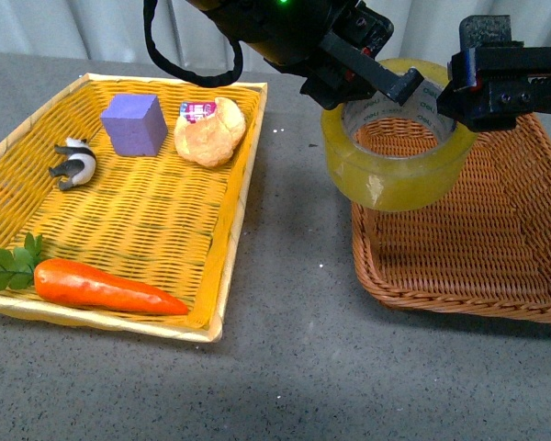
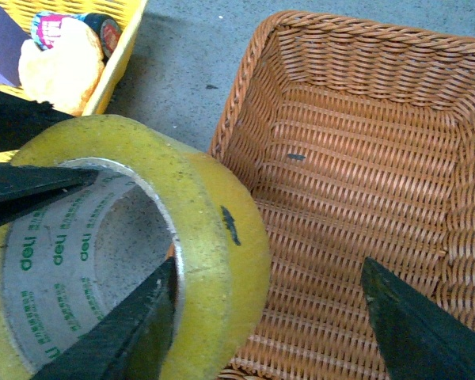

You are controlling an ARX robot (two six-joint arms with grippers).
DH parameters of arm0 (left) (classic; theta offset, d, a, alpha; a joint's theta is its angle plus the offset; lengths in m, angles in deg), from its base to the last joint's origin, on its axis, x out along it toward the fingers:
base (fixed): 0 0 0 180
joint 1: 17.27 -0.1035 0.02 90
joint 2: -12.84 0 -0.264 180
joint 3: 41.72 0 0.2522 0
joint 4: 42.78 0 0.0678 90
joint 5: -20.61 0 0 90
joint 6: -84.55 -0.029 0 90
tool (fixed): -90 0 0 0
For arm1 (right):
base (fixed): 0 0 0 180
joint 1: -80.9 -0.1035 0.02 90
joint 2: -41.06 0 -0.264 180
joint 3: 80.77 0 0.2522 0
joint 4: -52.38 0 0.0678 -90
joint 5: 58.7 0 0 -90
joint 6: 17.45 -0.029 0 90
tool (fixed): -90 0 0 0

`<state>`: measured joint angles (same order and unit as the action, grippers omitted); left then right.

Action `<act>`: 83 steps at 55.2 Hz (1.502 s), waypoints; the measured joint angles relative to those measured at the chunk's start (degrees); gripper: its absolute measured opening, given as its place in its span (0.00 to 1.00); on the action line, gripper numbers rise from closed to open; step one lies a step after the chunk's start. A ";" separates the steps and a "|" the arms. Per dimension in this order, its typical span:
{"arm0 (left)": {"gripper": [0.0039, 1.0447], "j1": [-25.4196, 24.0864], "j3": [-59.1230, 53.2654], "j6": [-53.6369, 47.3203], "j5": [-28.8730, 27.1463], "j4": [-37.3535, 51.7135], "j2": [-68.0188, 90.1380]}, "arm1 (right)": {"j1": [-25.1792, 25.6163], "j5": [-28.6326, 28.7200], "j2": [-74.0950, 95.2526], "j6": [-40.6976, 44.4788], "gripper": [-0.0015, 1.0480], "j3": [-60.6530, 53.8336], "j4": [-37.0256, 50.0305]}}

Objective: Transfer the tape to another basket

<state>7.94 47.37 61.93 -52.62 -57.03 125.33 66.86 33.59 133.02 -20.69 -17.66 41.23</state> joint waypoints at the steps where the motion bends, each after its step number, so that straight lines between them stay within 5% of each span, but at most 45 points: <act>1: 0.15 0.00 0.00 0.00 0.04 0.07 0.00 | -0.02 0.22 0.00 -0.31 0.60 0.09 -0.13; 20: 0.15 0.20 0.00 0.61 0.13 0.17 0.00 | -1.53 -0.11 0.00 -3.23 0.14 0.87 -1.64; 35: 0.18 0.72 -0.83 2.19 -3.10 2.89 -0.09 | -1.33 -0.35 0.48 -3.65 0.13 1.31 -1.84; 43: 0.42 2.40 -5.11 12.50 -17.49 16.52 -1.07 | 0.07 -1.68 1.79 -3.65 0.12 3.50 -1.31; 62: 0.94 -0.17 -10.19 20.41 -22.95 18.75 -6.03 | 4.35 -2.16 7.02 -4.00 0.12 4.98 0.28; 83: 0.94 -2.08 -15.41 23.76 -28.30 20.33 -8.20 | 9.68 -2.84 16.41 -3.15 0.12 5.64 2.71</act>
<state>5.86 31.96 85.69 -80.92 -36.71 117.13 76.54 30.75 149.44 -23.84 -12.03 43.94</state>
